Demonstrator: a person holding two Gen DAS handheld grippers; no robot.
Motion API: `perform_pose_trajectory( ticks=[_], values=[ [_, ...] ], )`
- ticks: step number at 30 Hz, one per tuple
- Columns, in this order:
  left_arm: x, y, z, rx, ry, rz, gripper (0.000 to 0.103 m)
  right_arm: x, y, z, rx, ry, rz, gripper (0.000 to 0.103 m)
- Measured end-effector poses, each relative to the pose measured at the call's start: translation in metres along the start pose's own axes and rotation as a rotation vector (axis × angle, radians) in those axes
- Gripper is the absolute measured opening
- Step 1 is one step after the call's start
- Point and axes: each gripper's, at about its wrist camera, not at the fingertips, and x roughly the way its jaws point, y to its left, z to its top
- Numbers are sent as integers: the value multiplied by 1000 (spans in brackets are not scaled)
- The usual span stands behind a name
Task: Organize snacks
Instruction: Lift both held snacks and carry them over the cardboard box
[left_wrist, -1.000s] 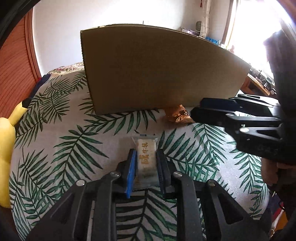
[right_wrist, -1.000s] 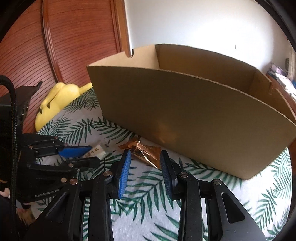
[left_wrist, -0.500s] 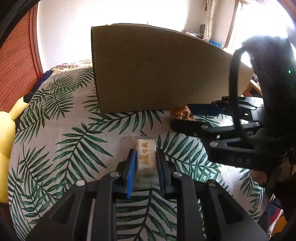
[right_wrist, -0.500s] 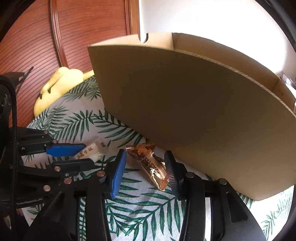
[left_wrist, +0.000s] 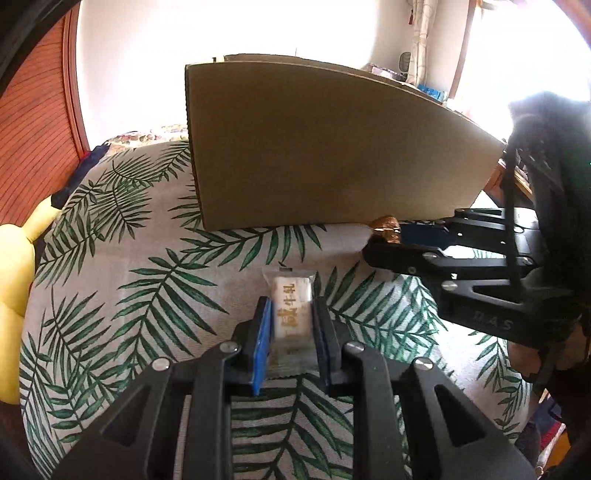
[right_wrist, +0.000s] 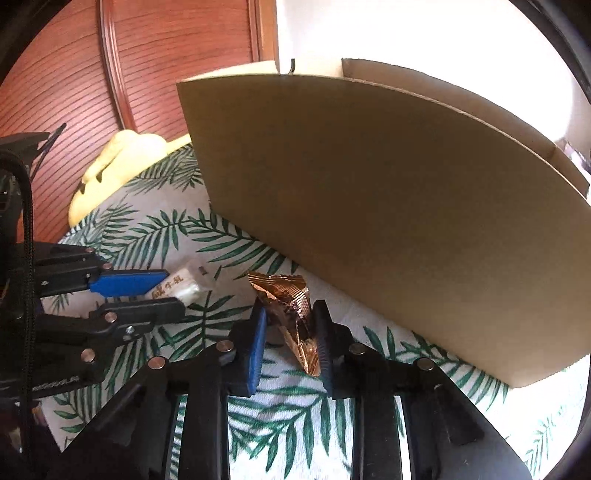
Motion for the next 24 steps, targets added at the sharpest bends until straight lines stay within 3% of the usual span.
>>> perform_pose_trajectory(
  ticks=[10, 24],
  values=[
    [-21, -27, 1, 30, -33, -19, 20, -52, -2, -23, 76, -102, 3, 23],
    [-39, -72, 8, 72, -77, -52, 20, -100, -23, -66, 181, -164, -83, 23]
  ],
)
